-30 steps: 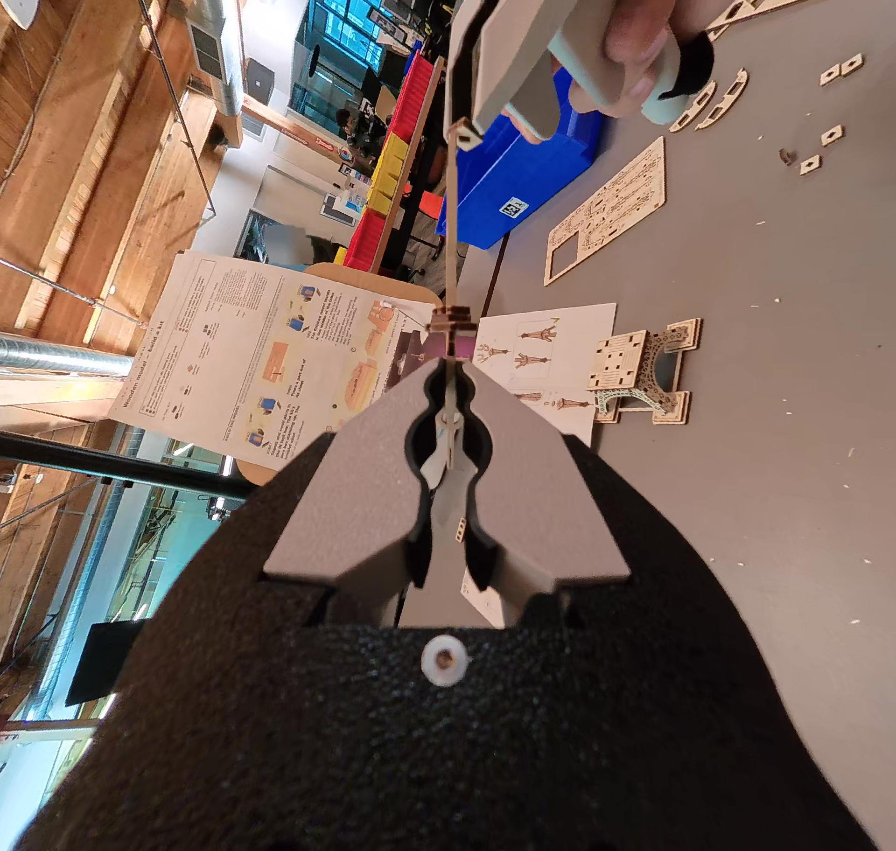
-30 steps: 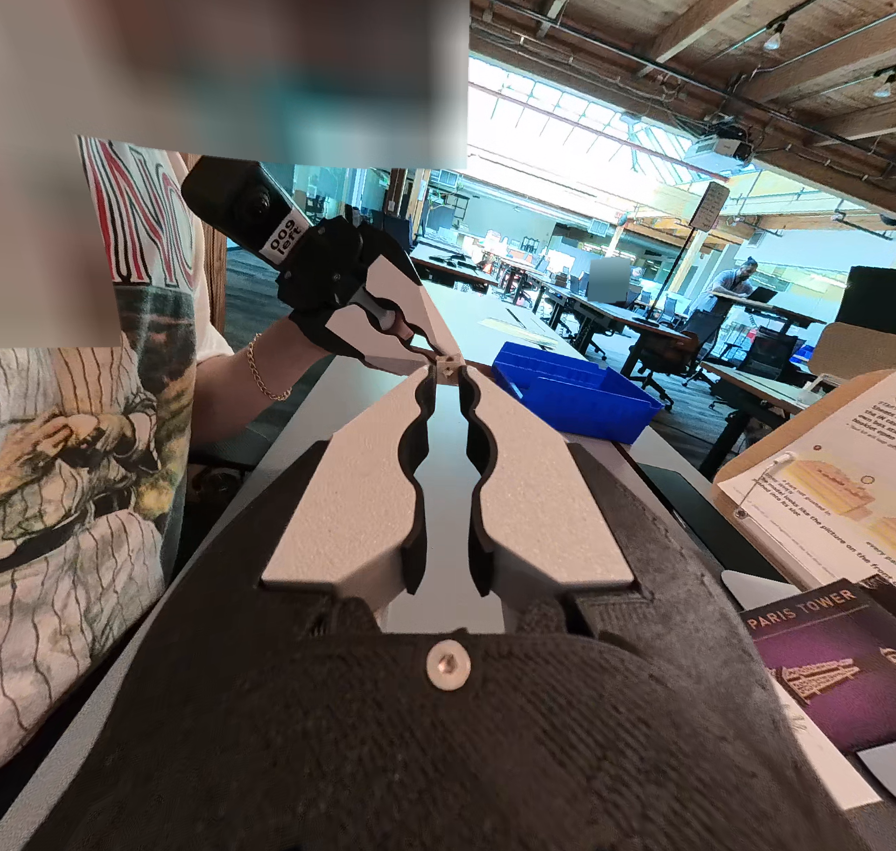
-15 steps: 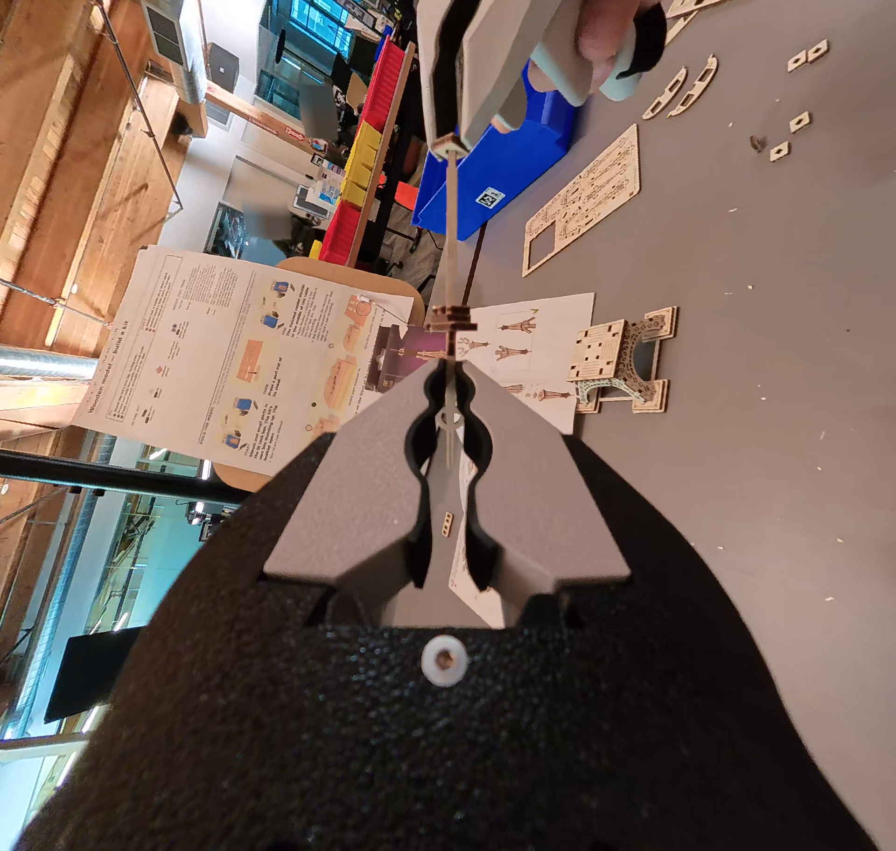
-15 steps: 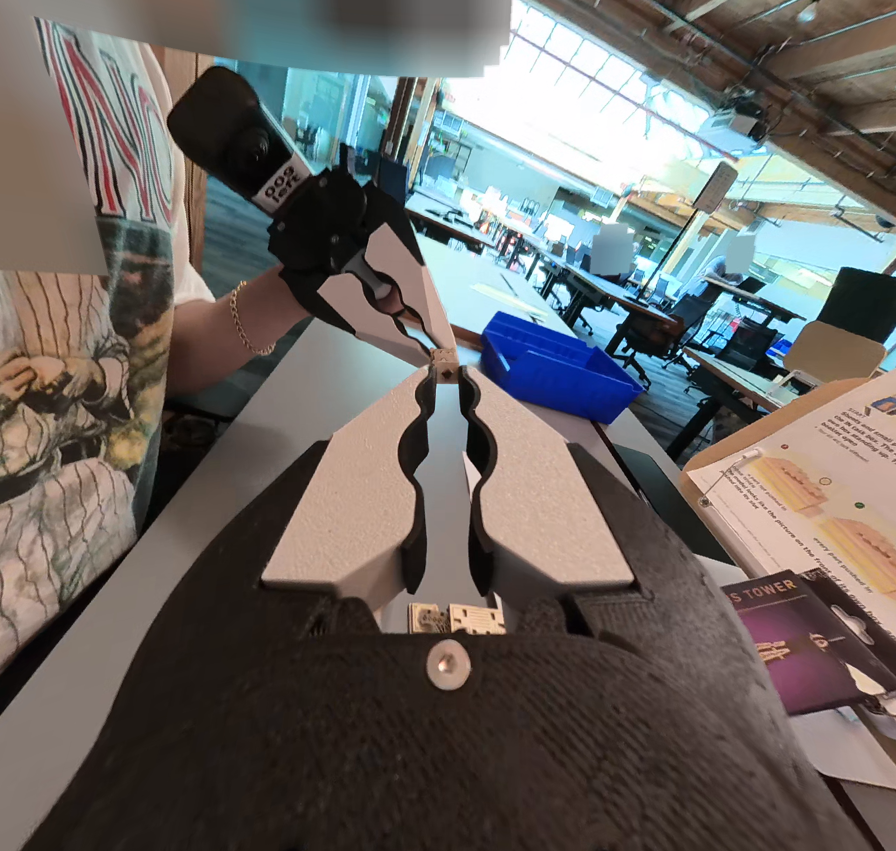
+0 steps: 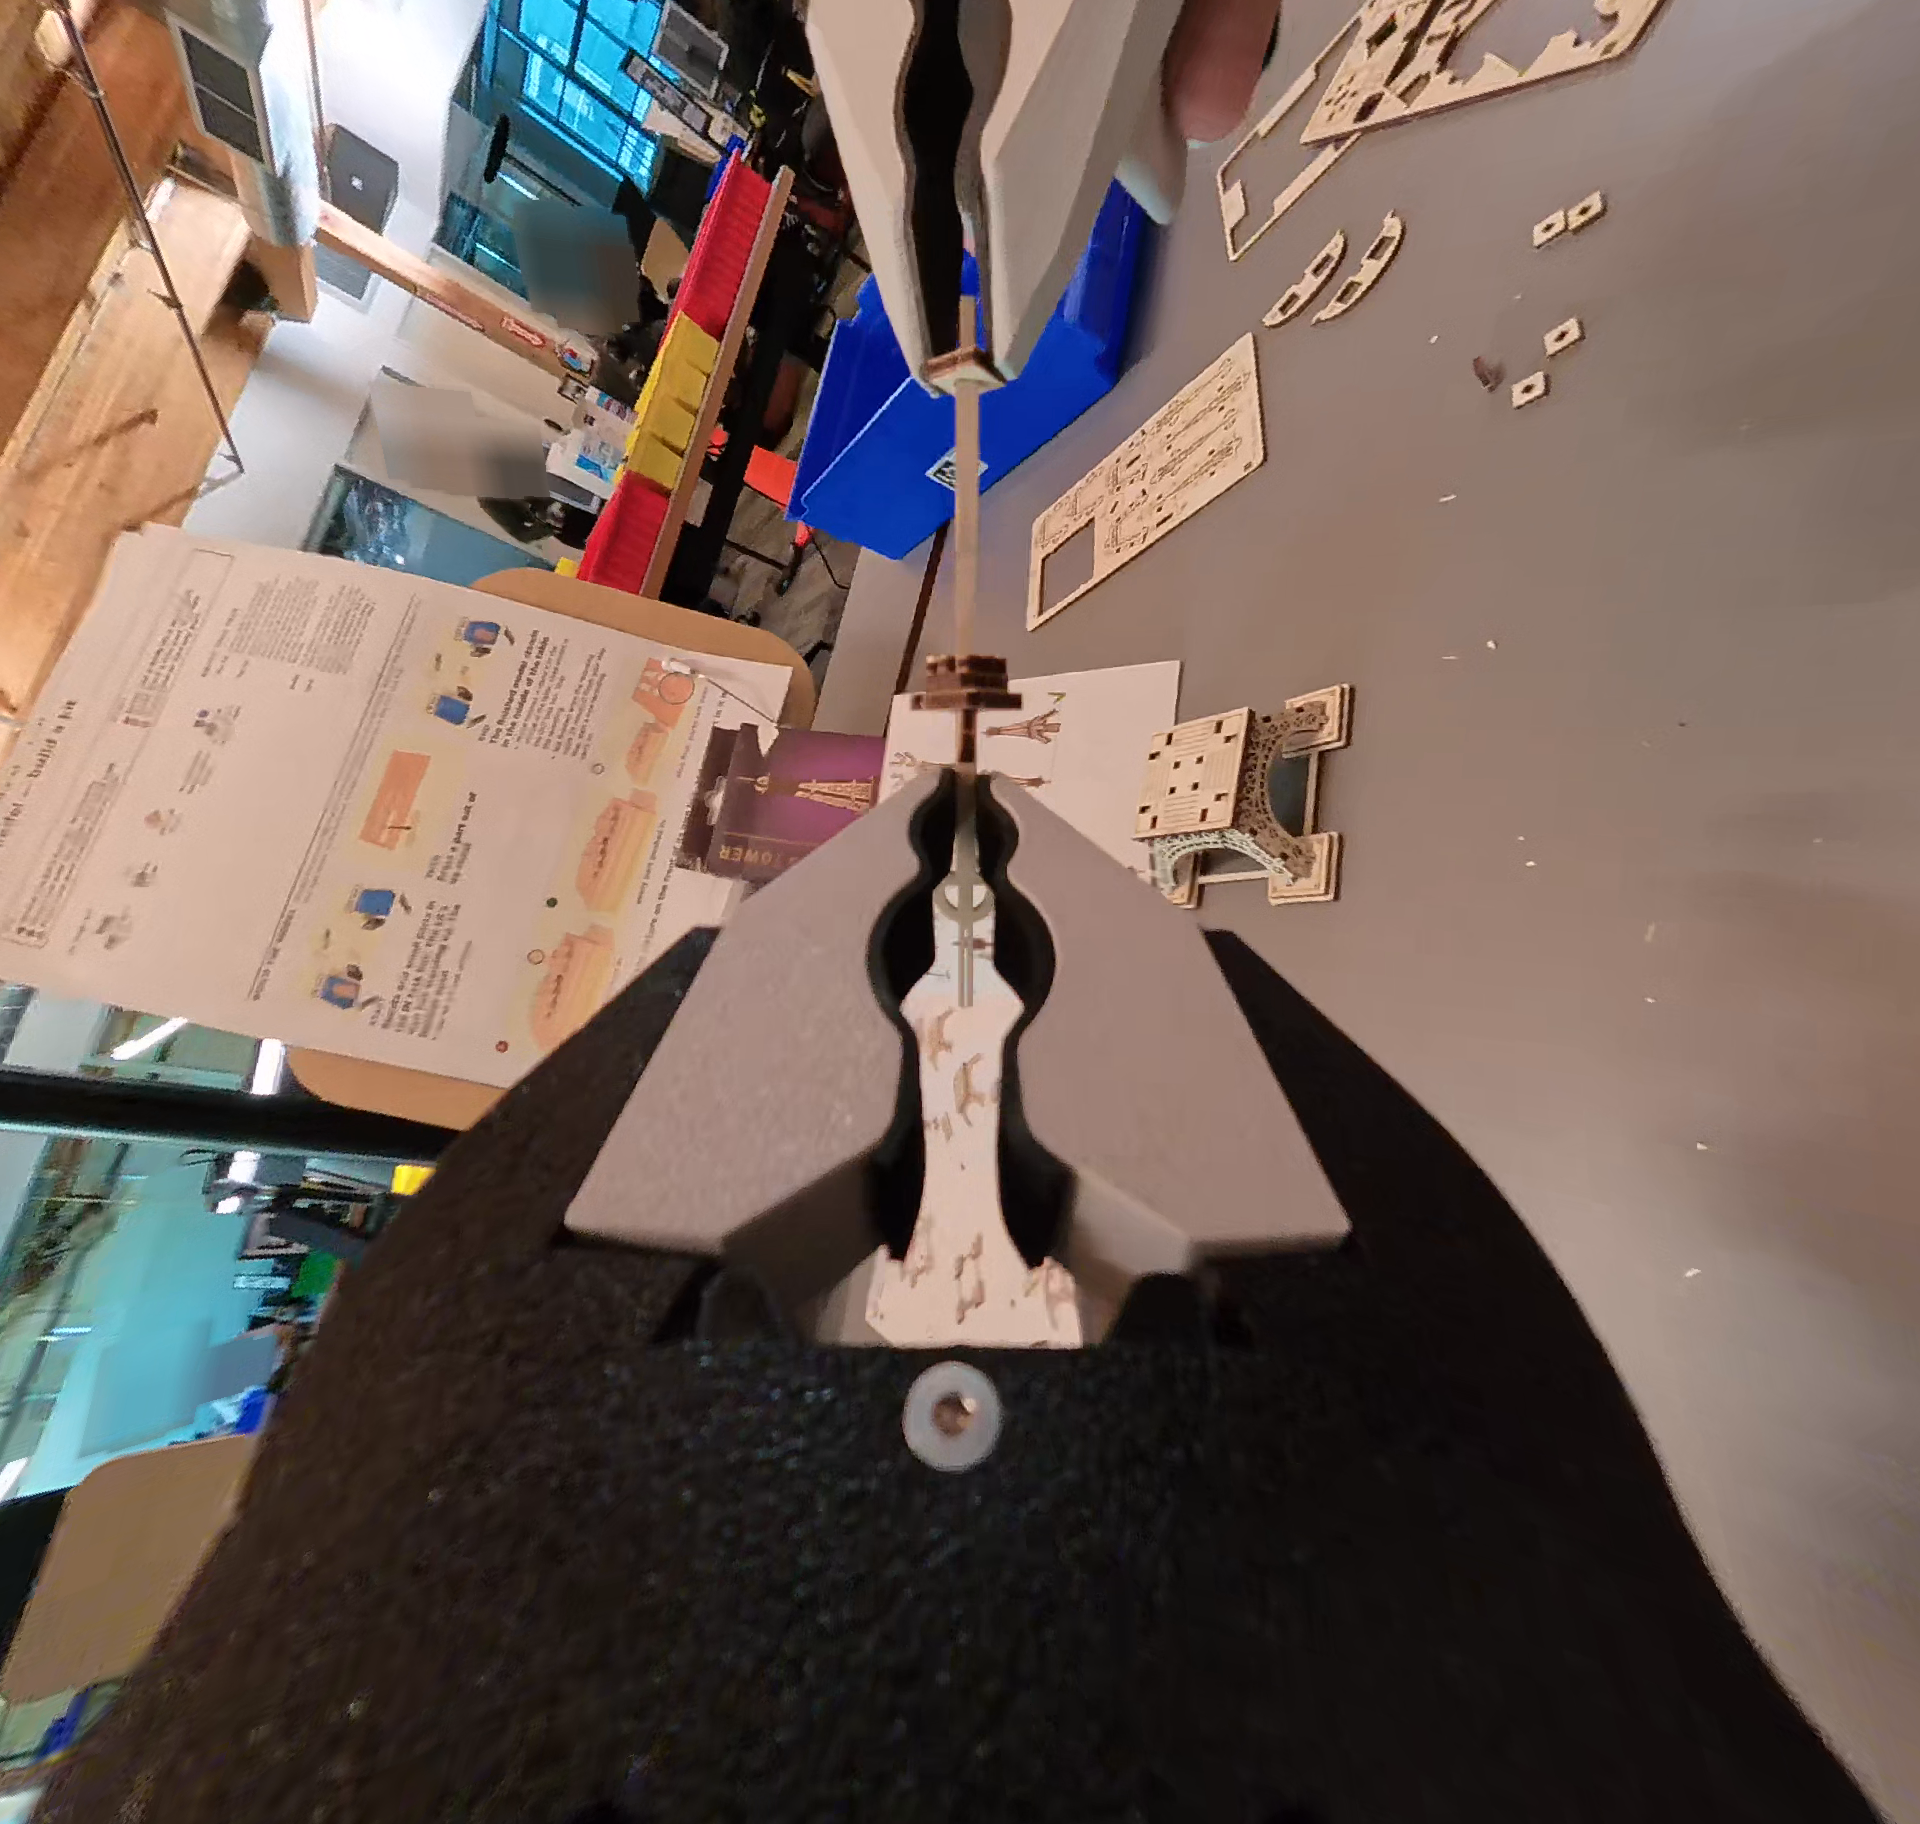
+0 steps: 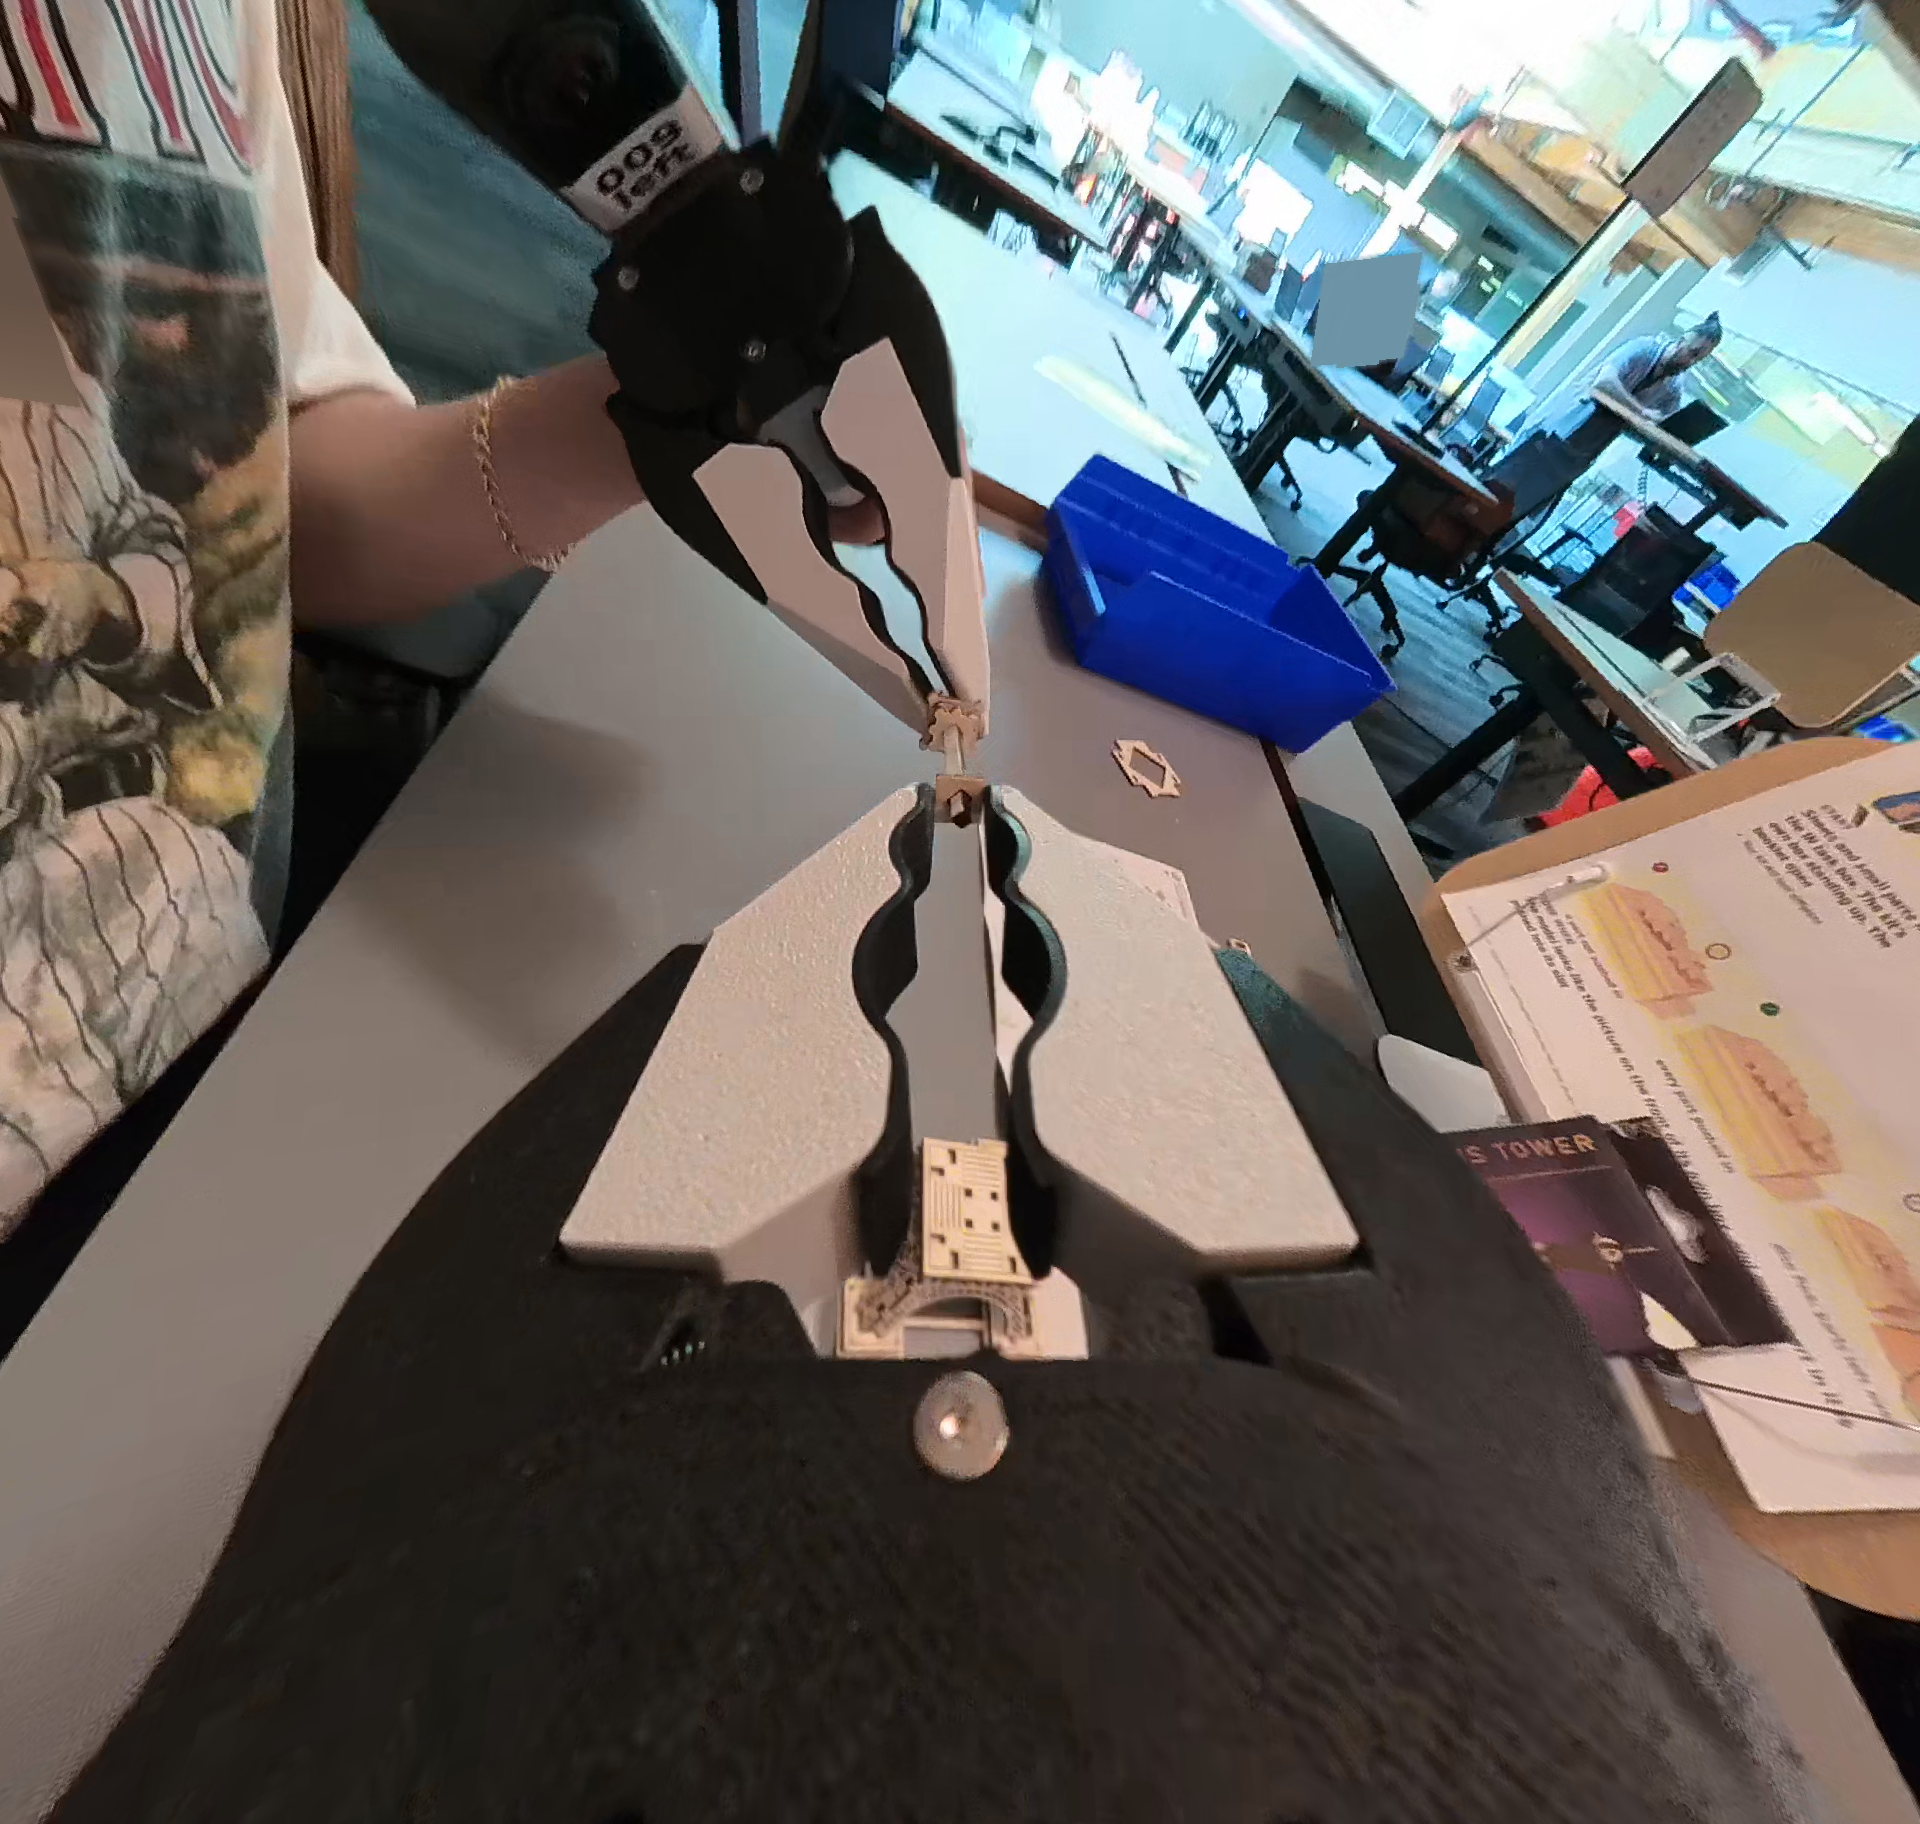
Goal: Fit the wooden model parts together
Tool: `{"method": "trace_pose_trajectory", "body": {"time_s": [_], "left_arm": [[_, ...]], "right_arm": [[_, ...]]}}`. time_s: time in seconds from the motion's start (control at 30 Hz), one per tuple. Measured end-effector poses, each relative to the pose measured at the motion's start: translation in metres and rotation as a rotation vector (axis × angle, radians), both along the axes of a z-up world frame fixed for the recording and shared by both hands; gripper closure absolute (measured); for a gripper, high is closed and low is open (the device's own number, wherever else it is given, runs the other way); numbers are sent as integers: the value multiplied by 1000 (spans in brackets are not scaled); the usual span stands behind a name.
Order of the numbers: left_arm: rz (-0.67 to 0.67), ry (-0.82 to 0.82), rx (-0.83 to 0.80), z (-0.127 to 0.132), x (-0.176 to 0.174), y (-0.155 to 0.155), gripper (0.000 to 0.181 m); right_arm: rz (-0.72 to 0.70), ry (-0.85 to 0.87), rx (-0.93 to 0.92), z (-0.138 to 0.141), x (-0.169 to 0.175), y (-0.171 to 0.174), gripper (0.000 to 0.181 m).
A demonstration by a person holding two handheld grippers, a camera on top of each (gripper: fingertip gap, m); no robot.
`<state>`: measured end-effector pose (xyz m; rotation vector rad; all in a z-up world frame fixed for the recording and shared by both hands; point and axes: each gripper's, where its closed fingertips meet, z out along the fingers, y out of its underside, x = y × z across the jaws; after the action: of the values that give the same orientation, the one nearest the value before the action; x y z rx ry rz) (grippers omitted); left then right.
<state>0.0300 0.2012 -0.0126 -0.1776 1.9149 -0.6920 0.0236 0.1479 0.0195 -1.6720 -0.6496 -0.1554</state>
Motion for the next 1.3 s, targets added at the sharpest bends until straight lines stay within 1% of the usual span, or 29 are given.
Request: {"method": "trace_pose_trajectory", "body": {"time_s": [0.1, 0.17, 0.23, 0.3, 0.33, 0.4, 0.47, 0.57, 0.67, 0.77, 0.87, 0.9, 0.93, 1.03, 1.3], "left_arm": [[-35, 72, -70, -8, 1, -4, 181], [-63, 106, -111, -13, 3, -6, 181], [-71, 82, -90, -16, 7, -5, 181], [-63, 90, -77, -20, 9, -5, 181], [-60, 104, -90, -22, 10, -6, 181], [-61, 103, -129, -21, 13, -7, 181], [-72, 110, -182, -20, 14, -8, 181], [-111, 142, -292, -19, 16, -9, 181], [-216, 194, -428, -14, 9, -17, 181], [-330, 221, -541, -9, 3, -24, 181], [-414, 215, -624, -3, -2, -26, 181], [-435, 202, -651, 0, -3, -26, 181], [-458, 193, -671, 3, -5, -25, 181], [-507, 174, -718, 10, -9, -24, 181], [-525, 175, -695, 8, -12, -27, 181]], "right_arm": [[-38, -67, -93, -6, 3, 2, 173], [-48, -77, -167, -9, 2, 3, 173], [-71, -104, -233, -13, 4, 4, 173], [-79, -166, -281, -17, 5, 4, 173], [-86, -202, -281, -17, 6, 5, 174], [-136, -209, -282, -14, 14, 5, 163], [-166, -160, -243, -4, 18, 3, 155], [-119, -60, -155, 10, 9, 1, 152], [-76, -71, -129, 13, 1, 2, 148], [-60, -71, -134, 15, -3, 7, 138], [16, -21, -118, 25, -16, 11, 140], [45, -10, -115, 28, -20, 11, 144], [61, 0, -109, 31, -22, 12, 148], [80, 7, -113, 35, -23, 14, 154], [142, 3, -117, 37, -27, 17, 164]]}}
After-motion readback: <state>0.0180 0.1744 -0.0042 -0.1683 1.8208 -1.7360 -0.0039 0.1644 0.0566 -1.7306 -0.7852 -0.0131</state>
